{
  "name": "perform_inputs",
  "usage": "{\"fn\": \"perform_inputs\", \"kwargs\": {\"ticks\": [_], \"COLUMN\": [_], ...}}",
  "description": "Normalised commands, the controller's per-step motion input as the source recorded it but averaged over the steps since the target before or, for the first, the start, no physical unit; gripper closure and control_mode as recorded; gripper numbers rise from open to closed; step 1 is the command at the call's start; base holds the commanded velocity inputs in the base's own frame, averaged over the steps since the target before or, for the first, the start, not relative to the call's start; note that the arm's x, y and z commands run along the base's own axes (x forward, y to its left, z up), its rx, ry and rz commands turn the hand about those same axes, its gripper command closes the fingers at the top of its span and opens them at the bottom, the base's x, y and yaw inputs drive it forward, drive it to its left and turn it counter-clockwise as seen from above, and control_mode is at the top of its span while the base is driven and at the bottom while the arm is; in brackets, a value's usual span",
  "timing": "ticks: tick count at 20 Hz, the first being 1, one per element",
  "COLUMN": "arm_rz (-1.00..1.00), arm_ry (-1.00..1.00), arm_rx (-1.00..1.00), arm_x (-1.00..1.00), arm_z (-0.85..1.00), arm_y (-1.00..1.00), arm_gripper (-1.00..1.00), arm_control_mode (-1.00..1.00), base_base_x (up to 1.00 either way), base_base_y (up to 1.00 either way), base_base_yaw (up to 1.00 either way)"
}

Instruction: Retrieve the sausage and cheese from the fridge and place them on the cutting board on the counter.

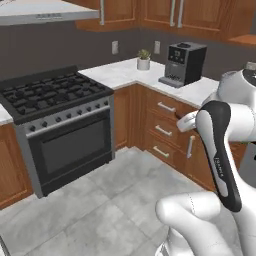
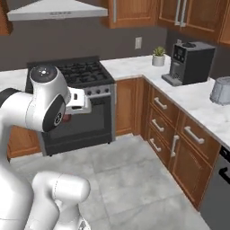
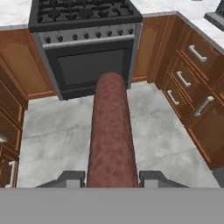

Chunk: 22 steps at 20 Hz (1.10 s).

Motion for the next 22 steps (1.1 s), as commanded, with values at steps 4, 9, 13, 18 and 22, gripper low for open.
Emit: {"fn": "perform_inputs", "kwargs": {"ticks": [4,9,13,18,22], "arm_rz": [0.00,0.00,0.00,0.00,0.00], "arm_ry": [0.00,0.00,0.00,0.00,0.00], "arm_rx": [0.00,0.00,0.00,0.00,0.00], "arm_x": [0.00,0.00,0.00,0.00,0.00], "arm_z": [0.00,0.00,0.00,0.00,0.00], "arm_y": [0.00,0.00,0.00,0.00,0.00], "arm_gripper": [1.00,1.00,1.00,1.00,1.00], "arm_control_mode": [1.00,1.00,1.00,1.00,1.00], "base_base_x": [1.00,1.00,1.00,0.92,0.70], "base_base_y": [-0.21,-0.24,-0.29,-0.30,-0.28], "base_base_yaw": [0.63,0.66,0.70,0.79,0.86]}}
